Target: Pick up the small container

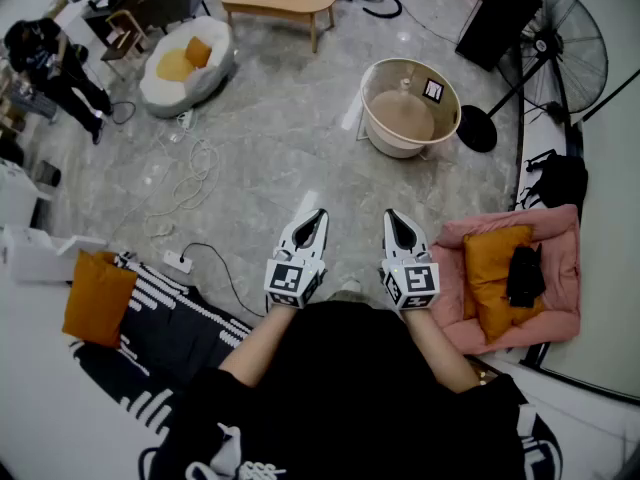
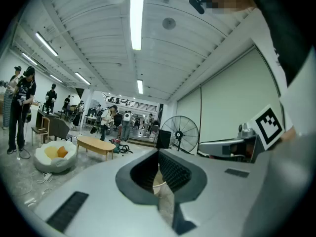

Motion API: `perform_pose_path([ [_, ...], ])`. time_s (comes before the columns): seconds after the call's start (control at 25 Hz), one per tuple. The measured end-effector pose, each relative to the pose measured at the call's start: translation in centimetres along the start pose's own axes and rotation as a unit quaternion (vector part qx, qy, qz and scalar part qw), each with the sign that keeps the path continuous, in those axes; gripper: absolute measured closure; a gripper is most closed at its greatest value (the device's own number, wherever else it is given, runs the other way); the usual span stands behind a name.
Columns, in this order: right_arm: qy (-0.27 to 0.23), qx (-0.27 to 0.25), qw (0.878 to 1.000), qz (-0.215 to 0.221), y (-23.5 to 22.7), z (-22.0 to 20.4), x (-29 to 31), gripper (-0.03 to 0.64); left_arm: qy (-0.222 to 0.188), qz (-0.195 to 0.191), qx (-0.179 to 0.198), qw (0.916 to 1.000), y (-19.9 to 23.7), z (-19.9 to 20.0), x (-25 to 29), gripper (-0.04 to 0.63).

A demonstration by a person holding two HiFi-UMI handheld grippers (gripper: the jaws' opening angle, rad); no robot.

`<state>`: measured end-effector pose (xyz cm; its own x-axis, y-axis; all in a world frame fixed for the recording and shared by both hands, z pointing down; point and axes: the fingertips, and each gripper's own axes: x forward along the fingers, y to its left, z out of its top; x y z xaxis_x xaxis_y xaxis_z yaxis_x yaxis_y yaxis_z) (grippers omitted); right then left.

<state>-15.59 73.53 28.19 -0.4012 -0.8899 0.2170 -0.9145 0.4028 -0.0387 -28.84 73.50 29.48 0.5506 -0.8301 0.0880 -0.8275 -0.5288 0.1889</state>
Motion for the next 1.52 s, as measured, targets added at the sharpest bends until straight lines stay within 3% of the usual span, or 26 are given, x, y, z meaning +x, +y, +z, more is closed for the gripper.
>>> perform_pose_path([
  [0.2,0.001,0.003,1.000,0.001,-1.8,-0.6,-0.8,0.601,-0.008,0.012,-0.002,0.9999,-1.0,-0.6,0.5,0.572],
  [0.4,0.001,-0.045,0.999,0.023,-2.3,-0.9,-1.3,0.601,-0.005,0.037,-0.005,0.9993,-1.4,-1.7,0.9,0.572],
  [0.52,0.004,-0.043,0.998,0.038,-1.7,-1.5,-1.7,0.601,0.001,0.047,-0.006,0.9989,-1.9,-2.4,0.6,0.572],
  [0.72,0.006,-0.025,0.999,0.040,-2.4,-2.8,-0.7,0.601,0.012,0.020,-0.006,0.9997,-2.4,-3.9,2.1,0.572],
  [0.88,0.029,-0.011,0.999,0.012,-5.6,-3.9,2.0,0.601,0.017,0.021,-0.009,0.9996,-1.4,-4.6,5.3,0.572],
  [1.16,0.040,-0.003,0.999,-0.003,-11.1,-2.8,11.8,0.601,0.030,-0.013,-0.019,0.9993,4.3,-4.4,15.9,0.572],
  [1.52,0.063,-0.028,0.997,-0.023,-15.1,1.7,31.0,0.601,0.028,-0.030,-0.029,0.9987,17.6,-0.9,29.7,0.572],
])
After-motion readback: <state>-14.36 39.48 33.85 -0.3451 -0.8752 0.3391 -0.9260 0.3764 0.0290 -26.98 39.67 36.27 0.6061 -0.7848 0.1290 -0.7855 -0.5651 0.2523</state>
